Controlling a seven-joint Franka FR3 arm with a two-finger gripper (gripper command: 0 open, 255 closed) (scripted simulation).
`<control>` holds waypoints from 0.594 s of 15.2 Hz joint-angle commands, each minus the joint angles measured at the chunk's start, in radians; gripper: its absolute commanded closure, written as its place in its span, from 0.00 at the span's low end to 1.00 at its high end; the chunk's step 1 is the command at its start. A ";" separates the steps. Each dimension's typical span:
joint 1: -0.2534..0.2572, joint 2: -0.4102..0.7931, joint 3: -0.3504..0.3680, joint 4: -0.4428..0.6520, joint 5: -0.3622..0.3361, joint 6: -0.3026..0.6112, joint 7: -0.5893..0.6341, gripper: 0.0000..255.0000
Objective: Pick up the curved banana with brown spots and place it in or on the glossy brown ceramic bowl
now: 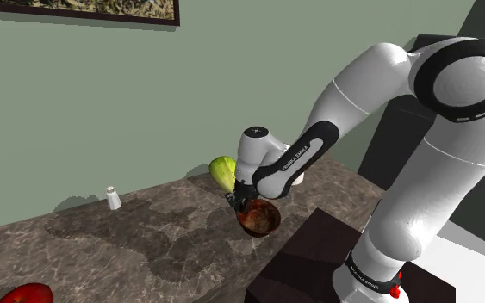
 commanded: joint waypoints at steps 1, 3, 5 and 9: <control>-0.011 -0.043 -0.021 -0.062 0.024 0.024 -0.054 1.00; -0.020 -0.095 -0.053 -0.125 0.051 0.040 -0.119 1.00; -0.031 -0.117 -0.082 -0.174 0.054 0.069 -0.162 1.00; -0.061 -0.039 -0.068 -0.174 -0.011 0.145 -0.112 1.00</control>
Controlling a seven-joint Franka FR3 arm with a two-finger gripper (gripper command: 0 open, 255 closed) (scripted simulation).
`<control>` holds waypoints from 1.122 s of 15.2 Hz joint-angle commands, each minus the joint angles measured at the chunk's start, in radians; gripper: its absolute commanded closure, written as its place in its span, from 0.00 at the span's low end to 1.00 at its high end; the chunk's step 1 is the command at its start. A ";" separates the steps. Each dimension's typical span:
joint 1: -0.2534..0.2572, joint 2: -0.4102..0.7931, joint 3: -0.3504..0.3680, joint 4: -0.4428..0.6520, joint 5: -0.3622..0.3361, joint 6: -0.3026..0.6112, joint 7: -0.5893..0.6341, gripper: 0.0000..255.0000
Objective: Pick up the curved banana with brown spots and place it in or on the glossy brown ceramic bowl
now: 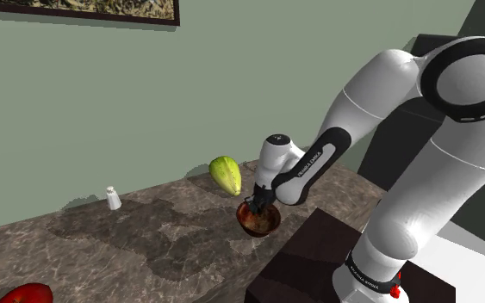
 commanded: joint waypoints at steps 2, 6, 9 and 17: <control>-0.026 0.054 0.009 0.000 -0.065 0.053 0.048 1.00; -0.058 0.140 0.004 0.014 -0.223 0.119 0.167 1.00; -0.054 0.176 -0.020 0.024 -0.307 0.142 0.232 1.00; -0.053 0.176 -0.021 0.024 -0.307 0.142 0.232 0.00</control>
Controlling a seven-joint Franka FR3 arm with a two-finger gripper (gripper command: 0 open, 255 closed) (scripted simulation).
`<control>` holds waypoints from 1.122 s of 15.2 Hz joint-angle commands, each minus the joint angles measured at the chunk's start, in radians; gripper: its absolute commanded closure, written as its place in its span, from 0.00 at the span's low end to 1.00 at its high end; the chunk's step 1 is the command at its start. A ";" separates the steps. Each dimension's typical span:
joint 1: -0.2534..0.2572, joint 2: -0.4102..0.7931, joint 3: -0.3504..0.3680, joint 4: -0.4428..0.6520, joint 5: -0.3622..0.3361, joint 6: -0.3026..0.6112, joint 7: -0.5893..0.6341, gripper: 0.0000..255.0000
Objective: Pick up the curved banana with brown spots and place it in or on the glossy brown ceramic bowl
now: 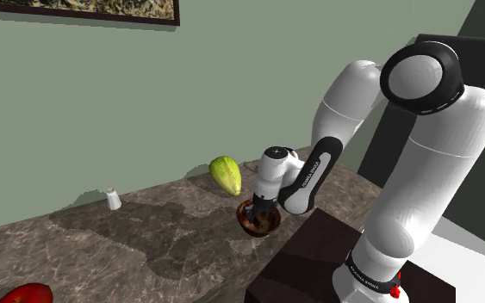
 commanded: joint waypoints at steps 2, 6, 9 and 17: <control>0.000 0.000 0.000 0.000 0.000 0.000 0.000 0.00; -0.014 -0.058 0.045 -0.019 0.125 -0.035 -0.093 0.00; 0.035 -0.214 0.058 -0.045 0.350 -0.156 -0.255 0.00; 0.043 -0.213 0.049 -0.045 0.346 -0.156 -0.252 0.00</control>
